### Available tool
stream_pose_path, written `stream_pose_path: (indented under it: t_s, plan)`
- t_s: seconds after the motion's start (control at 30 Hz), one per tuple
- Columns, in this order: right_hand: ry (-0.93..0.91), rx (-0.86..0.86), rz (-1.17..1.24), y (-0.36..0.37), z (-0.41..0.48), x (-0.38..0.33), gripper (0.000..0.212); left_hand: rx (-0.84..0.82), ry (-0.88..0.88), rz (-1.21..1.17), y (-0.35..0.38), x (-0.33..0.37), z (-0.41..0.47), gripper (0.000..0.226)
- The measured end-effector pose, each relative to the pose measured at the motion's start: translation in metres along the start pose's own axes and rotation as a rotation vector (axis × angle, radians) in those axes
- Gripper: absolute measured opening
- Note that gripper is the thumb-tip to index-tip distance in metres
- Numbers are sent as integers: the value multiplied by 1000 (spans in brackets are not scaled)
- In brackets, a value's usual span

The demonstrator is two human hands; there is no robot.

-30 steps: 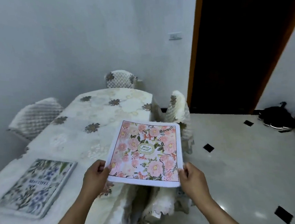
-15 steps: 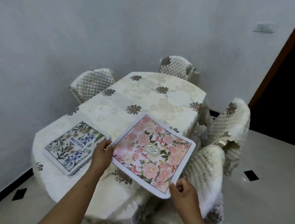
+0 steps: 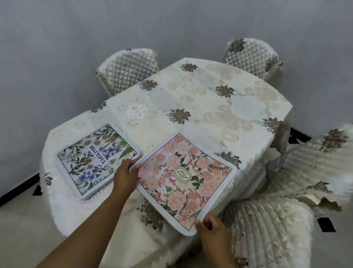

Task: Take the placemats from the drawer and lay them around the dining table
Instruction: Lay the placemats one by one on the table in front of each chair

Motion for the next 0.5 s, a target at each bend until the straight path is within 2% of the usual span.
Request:
stream_pose_path:
  t_s: [0.17,0.3,0.5]
  plan:
    - [59,-88,53,30,46,24,42,21,-57,78,19,-30,26,10]
    - [178,-147,-30,54,59,53,40,11,-114,112,39,-49,47,8]
    - [236,-169,-78,64,69,70,37,67,-193,202,55,-69,53,11]
Point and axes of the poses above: each hand's wrist, its own z-axis towards the middle knuckle, its own y-axis out of the palm, x = y × z, the point moved 9 cm from there along z, towards the middle knuckle, and after that the axes turned 1 degree about -z, right-handed, at the moved point
